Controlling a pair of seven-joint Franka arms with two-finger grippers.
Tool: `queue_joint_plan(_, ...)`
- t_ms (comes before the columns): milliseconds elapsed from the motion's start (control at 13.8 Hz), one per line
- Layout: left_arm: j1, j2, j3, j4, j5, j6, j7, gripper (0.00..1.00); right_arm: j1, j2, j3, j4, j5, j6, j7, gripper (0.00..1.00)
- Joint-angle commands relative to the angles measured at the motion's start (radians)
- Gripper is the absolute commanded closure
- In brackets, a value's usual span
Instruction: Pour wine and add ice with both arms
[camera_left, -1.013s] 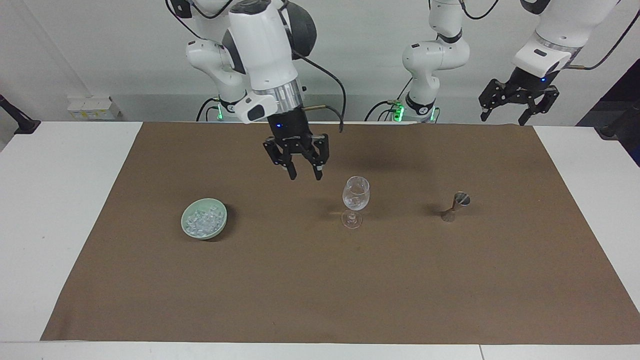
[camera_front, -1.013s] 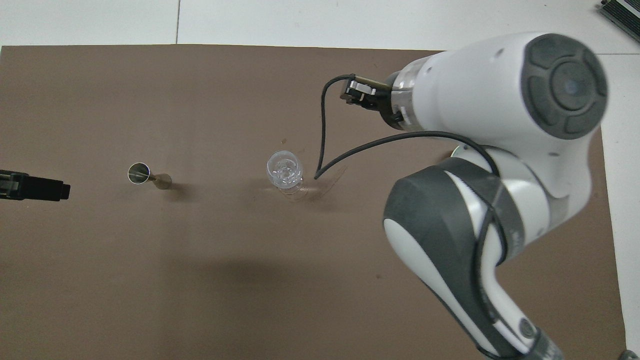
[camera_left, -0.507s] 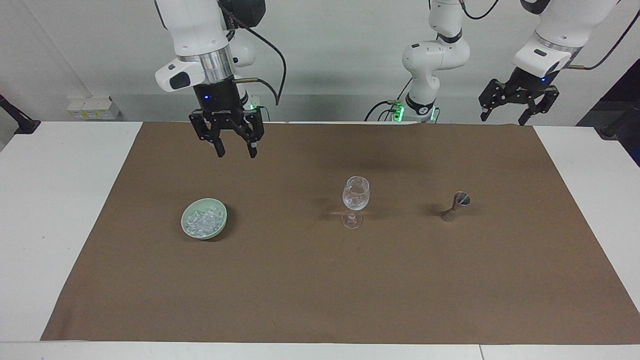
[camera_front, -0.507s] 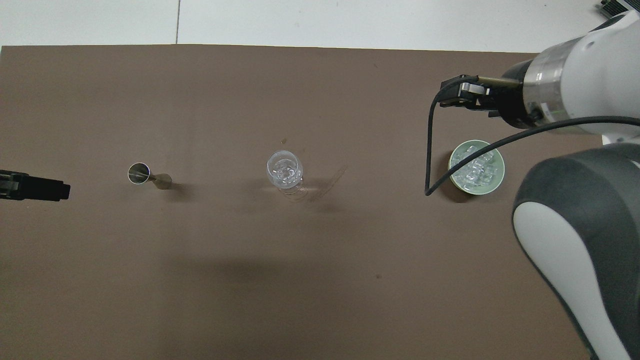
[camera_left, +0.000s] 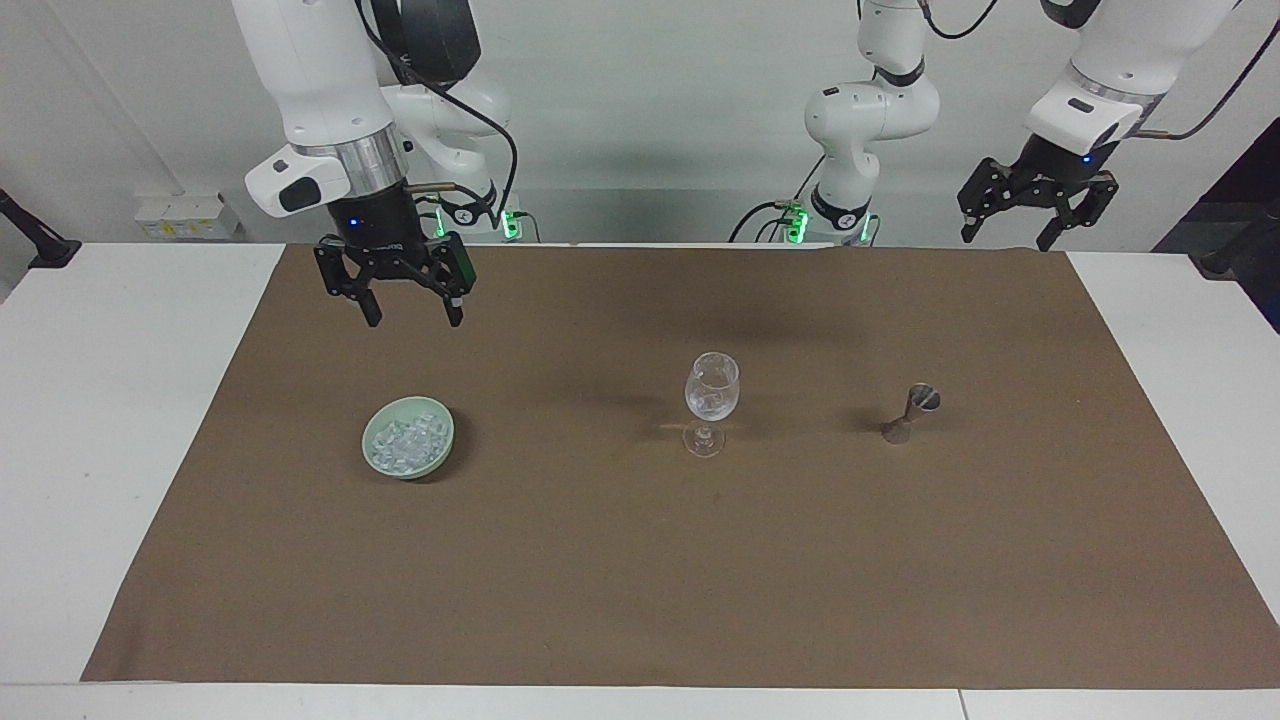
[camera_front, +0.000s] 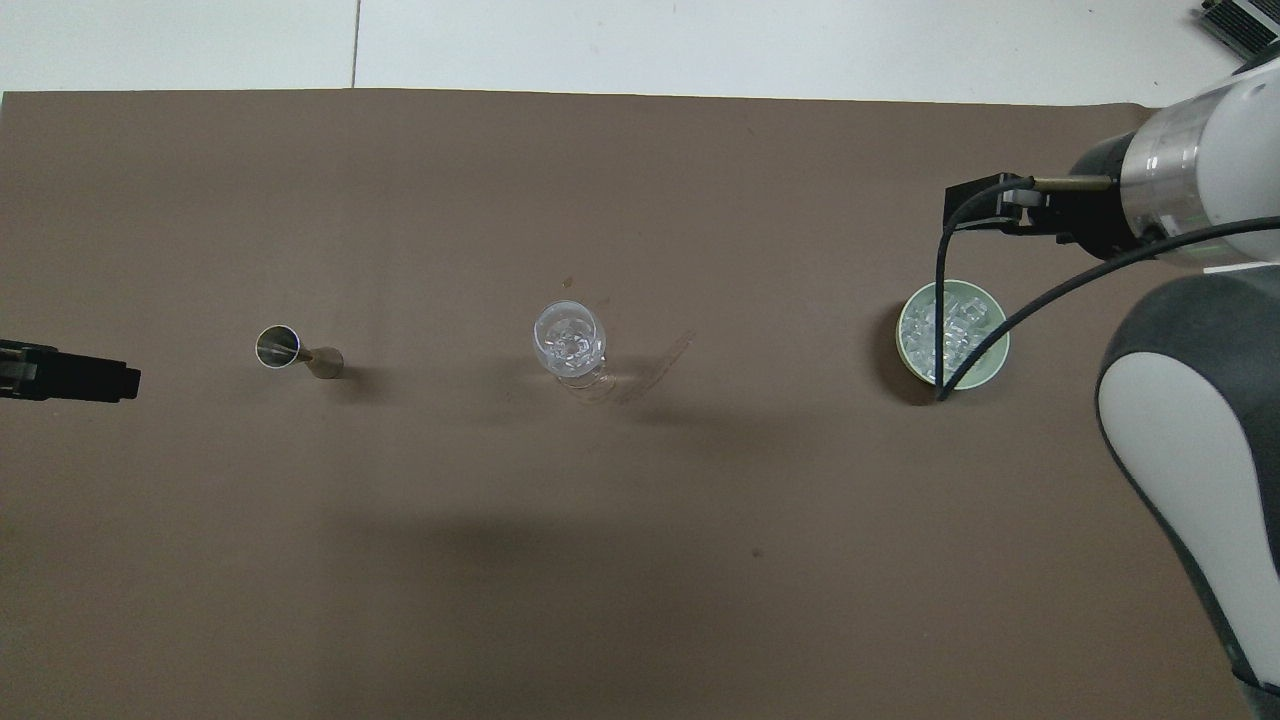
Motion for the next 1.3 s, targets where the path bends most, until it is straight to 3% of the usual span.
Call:
queue_joint_plan(0,0.003,-0.005,0.002,0.011,-0.009,-0.008,0.007,0.00,-0.028,-0.080,0.006,-0.087,-0.014,-0.026,-0.039,0.00)
queue_joint_plan(579,0.003,-0.005,0.002,0.011,-0.009,-0.008,0.007,0.00,-0.029,-0.120,-0.024,-0.155,-0.016,0.038,-0.100,0.00)
queue_joint_plan(796,0.003,-0.005,0.002,0.011,-0.009,-0.008,0.007,0.00,-0.005,-0.161,-0.064,-0.227,-0.011,0.104,-0.131,0.00)
queue_joint_plan(1230,0.003,-0.005,0.002,0.011,-0.009,-0.008,0.007,0.00,0.001,-0.156,-0.093,-0.205,0.004,0.026,-0.122,0.00)
